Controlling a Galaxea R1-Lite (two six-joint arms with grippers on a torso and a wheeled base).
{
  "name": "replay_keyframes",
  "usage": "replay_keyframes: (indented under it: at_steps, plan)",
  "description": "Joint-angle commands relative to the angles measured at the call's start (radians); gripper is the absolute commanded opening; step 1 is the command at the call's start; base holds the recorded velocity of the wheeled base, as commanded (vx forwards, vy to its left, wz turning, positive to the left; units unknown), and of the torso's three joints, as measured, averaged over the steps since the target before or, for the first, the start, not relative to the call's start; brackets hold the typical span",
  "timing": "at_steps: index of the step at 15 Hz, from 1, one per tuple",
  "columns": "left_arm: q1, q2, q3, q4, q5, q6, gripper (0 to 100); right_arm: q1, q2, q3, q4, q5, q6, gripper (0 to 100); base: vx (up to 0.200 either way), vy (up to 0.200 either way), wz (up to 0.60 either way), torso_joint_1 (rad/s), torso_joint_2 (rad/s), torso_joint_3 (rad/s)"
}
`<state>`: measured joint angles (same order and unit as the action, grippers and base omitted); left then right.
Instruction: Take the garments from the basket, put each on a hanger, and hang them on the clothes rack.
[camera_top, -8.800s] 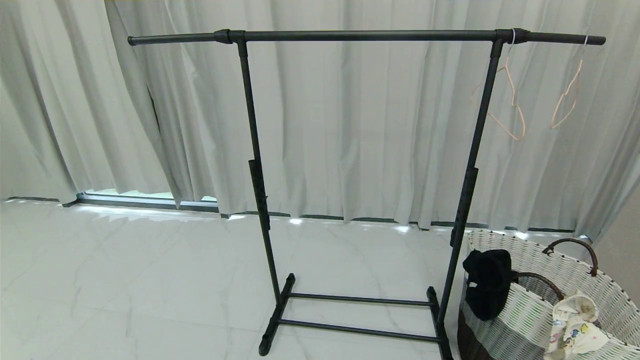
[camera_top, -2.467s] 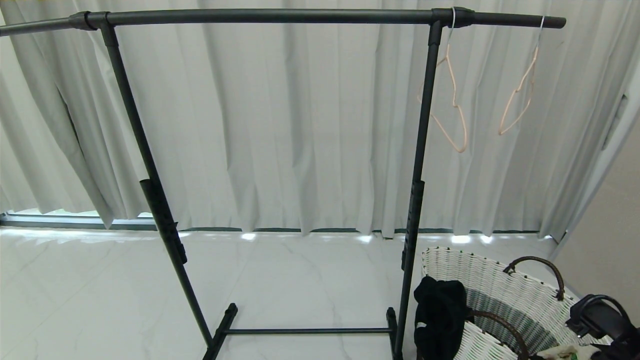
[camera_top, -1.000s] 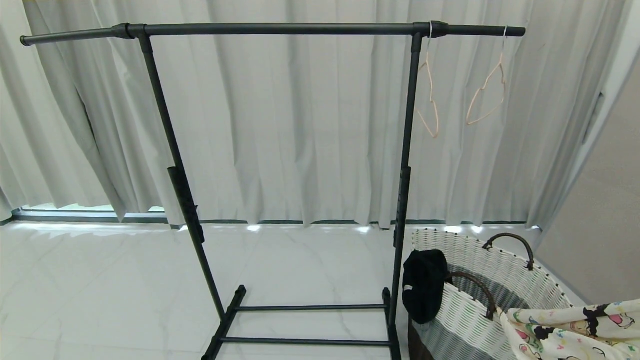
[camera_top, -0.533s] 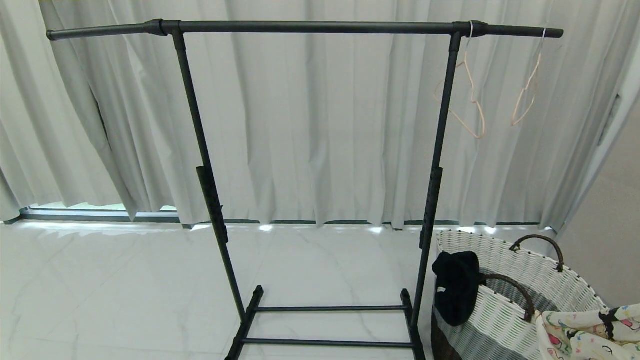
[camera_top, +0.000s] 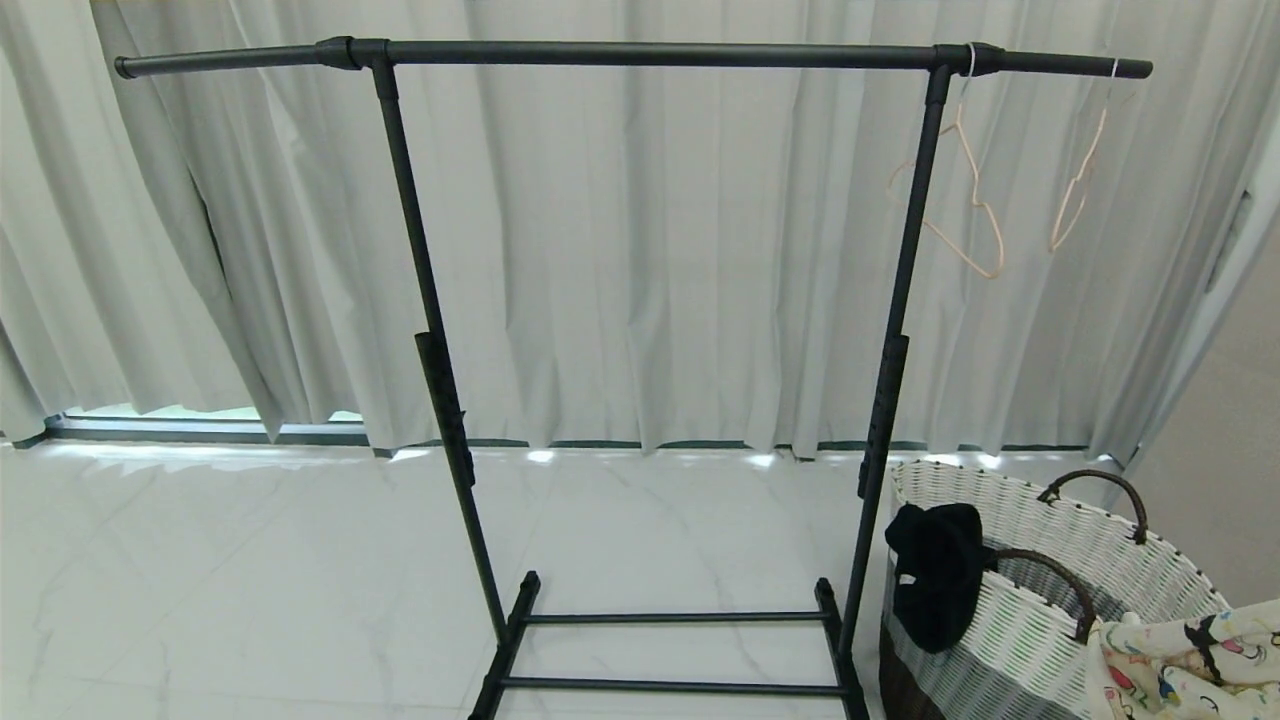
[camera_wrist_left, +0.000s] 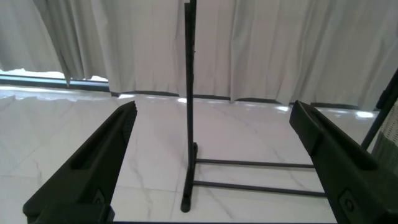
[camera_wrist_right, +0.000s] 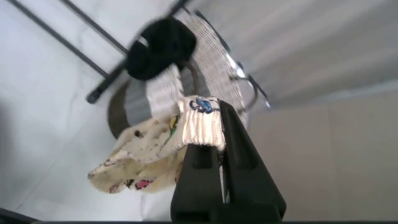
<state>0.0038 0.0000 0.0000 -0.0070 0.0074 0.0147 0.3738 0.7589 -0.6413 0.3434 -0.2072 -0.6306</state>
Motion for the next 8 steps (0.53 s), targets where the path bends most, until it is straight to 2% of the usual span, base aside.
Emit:
replay_keyframes:
  at_steps: [1, 3, 4, 6, 8]
  plan:
    - [0.001, 0.000, 0.000, -0.001, 0.000, 0.001, 100, 0.099, 0.057, -0.021, -0.004, 0.000, 0.005, 0, 0.000, 0.000, 0.00, 0.000, 0.00, 0.000]
    - [0.001, 0.000, 0.000, -0.001, 0.000, 0.001, 100, 0.209, 0.135, -0.074, -0.004, 0.000, 0.057, 0, 0.000, 0.000, 0.00, 0.000, 0.00, 0.000]
    - [0.001, 0.000, 0.000, -0.001, 0.000, 0.001, 100, 0.327, 0.218, -0.141, -0.004, 0.000, 0.123, 0, 0.000, 0.000, 0.00, 0.000, 0.00, 0.000]
    - [0.001, 0.000, 0.000, -0.001, 0.000, 0.001, 100, 0.487, 0.378, -0.271, -0.006, -0.001, 0.266, 0, 0.000, 0.000, 0.00, 0.000, 0.00, 0.000]
    - [0.001, 0.000, 0.000, -0.001, 0.000, 0.001, 100, 0.557, 0.517, -0.413, -0.007, -0.001, 0.379, 0, 0.000, 0.000, 0.00, 0.000, 0.00, 0.000]
